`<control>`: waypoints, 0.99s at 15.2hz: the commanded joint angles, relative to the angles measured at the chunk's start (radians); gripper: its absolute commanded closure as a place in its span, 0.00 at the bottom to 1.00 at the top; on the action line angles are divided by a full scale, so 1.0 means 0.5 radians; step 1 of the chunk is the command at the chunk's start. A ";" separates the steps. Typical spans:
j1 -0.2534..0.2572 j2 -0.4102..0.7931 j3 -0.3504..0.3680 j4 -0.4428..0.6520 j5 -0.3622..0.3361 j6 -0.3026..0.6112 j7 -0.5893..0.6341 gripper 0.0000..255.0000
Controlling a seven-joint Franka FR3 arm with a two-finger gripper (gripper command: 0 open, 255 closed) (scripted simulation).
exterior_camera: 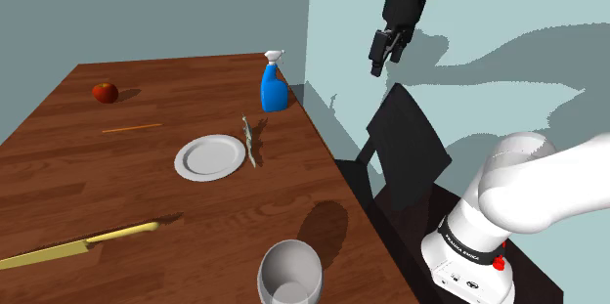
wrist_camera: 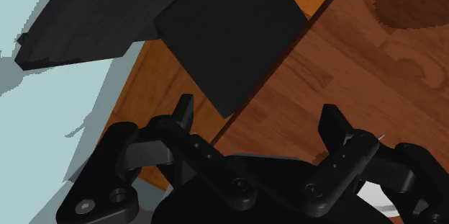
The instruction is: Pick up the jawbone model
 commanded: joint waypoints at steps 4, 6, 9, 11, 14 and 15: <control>0.003 0.154 0.077 -0.009 0.076 0.120 0.165 0.00; 0.006 0.268 0.125 -0.001 0.122 0.200 0.272 0.00; 0.008 0.454 0.195 0.032 0.182 0.318 0.427 0.00; 0.010 0.586 0.237 0.067 0.216 0.394 0.528 0.00; 0.012 0.796 0.296 0.140 0.257 0.501 0.675 0.00; 0.012 0.868 0.314 0.169 0.268 0.535 0.723 0.00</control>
